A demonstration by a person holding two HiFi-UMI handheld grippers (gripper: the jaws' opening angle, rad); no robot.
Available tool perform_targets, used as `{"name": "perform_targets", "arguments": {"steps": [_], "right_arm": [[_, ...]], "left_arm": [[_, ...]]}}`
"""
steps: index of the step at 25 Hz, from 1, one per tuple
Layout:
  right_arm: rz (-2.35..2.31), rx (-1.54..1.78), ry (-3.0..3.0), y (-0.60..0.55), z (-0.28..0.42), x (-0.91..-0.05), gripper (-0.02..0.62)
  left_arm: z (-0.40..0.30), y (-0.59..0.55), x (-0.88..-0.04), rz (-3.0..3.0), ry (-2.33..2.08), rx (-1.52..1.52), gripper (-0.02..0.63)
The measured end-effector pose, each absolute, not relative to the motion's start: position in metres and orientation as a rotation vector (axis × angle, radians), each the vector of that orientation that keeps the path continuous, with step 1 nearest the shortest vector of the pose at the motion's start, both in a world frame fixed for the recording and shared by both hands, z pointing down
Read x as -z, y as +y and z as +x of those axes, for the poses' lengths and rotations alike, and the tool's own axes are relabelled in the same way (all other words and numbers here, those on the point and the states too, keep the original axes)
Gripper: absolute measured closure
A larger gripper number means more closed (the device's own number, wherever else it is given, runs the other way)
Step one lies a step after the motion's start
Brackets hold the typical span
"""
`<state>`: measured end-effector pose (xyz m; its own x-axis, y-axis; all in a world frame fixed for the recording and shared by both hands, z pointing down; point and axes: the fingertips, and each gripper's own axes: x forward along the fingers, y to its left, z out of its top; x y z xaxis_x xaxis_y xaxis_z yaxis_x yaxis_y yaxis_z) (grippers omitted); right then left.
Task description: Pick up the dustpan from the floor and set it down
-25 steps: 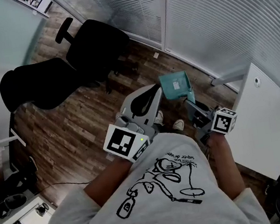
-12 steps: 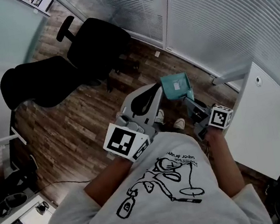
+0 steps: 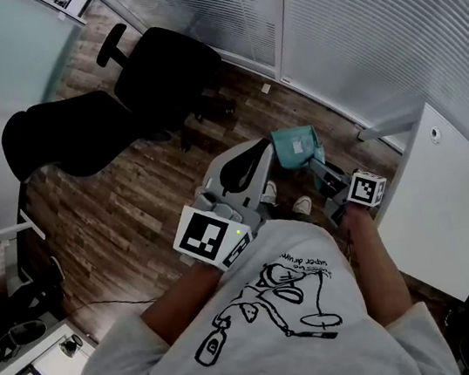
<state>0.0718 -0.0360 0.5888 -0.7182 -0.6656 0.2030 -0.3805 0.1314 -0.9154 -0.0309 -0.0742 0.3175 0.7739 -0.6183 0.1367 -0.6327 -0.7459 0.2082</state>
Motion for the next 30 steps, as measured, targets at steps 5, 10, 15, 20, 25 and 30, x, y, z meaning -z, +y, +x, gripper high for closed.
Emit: {"name": "perform_targets", "arguments": {"steps": [5, 10, 15, 20, 25, 30], "right_arm": [[-1.062, 1.642, 2.150, -0.037, 0.074, -0.608, 0.506], [-1.084, 1.667, 2.158, -0.038, 0.073, -0.628, 0.506], [-1.115, 1.684, 2.147, -0.046, 0.077, -0.645, 0.506], [-1.132, 1.710, 2.152, -0.045, 0.079, -0.659, 0.506], [-1.131, 1.740, 2.161, -0.044, 0.077, -0.674, 0.508], [-1.129, 1.748, 2.170, -0.047, 0.075, -0.688, 0.508]], "left_arm": [[-0.035, -0.073, -0.318, 2.722, -0.985, -0.090, 0.604], [-0.039, -0.072, -0.319, 2.720, -0.987, -0.092, 0.604], [-0.042, -0.075, -0.320, 2.715, -0.991, -0.099, 0.604], [-0.044, -0.072, -0.320, 2.710, -0.999, -0.109, 0.604], [-0.044, -0.067, -0.324, 2.704, -1.000, -0.126, 0.604], [-0.045, -0.065, -0.327, 2.702, -1.006, -0.154, 0.604]]}}
